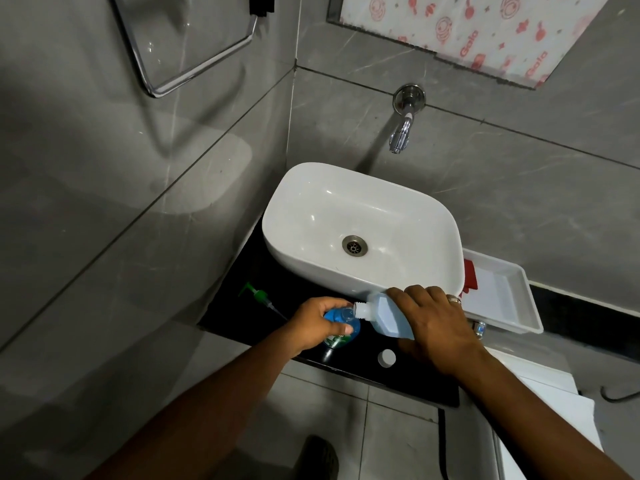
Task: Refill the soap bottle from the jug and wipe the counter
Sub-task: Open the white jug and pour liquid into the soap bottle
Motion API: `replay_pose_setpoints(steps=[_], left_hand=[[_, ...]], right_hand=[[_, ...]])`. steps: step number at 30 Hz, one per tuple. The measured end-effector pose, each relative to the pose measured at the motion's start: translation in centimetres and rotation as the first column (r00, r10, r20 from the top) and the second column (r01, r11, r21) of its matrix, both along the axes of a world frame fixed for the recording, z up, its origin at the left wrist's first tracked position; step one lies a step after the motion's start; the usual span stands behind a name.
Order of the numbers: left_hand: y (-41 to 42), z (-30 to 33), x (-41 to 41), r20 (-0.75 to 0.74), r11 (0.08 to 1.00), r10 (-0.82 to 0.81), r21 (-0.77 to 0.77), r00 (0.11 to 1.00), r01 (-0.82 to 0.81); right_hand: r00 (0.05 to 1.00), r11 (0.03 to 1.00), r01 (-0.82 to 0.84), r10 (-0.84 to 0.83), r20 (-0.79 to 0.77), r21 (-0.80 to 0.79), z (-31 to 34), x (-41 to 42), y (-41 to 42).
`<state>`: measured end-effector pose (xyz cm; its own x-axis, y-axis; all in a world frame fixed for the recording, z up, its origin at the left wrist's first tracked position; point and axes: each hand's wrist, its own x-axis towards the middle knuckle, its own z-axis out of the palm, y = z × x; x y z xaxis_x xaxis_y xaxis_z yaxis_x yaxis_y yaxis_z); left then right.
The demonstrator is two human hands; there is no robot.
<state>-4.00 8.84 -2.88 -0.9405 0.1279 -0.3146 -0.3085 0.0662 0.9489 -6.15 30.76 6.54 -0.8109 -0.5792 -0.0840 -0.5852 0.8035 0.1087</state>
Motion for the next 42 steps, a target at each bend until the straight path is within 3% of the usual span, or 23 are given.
replay_pose_setpoints(steps=[6, 9, 14, 22, 27, 37, 42], left_hand=[[-0.1, -0.1, 0.0, -0.011, 1.000, -0.013, -0.001, 1.000, 0.013], [-0.1, -0.1, -0.1, -0.016, 1.000, -0.015, 0.001, 1.000, 0.015], [-0.3, -0.2, -0.1, -0.031, 0.998, -0.035, -0.054, 0.999, 0.033], [-0.4, -0.2, -0.5, -0.045, 0.991, -0.056, -0.120, 0.997, 0.051], [-0.3, -0.1, -0.5, -0.013, 0.995, -0.029, -0.100, 0.999, 0.028], [-0.1, 0.1, -0.5, 0.010, 0.996, -0.014, -0.090, 1.000, 0.015], [0.1, 0.4, -0.3, 0.001, 0.997, -0.009, -0.079, 1.000, 0.009]], right_hand=[[0.991, 0.987, 0.069, -0.052, 0.120, -0.144, -1.4, -0.2, 0.2], [0.968, 0.936, 0.180, -0.114, 0.224, -0.303, -1.8, -0.3, 0.7], [0.861, 0.703, 0.456, -0.194, 0.470, -0.545, -1.5, -0.5, 3.9], [0.640, 0.281, 0.762, -0.189, 0.745, -0.584, -4.0, 0.6, 10.2], [0.592, 0.149, 0.805, -0.160, 0.790, -0.574, -6.4, 1.6, 10.7], [0.600, 0.130, 0.799, -0.114, 0.792, -0.587, -7.6, 2.2, 10.6], [0.613, -0.036, 0.785, -0.107, 0.783, -0.619, -7.9, 4.8, 9.6]])
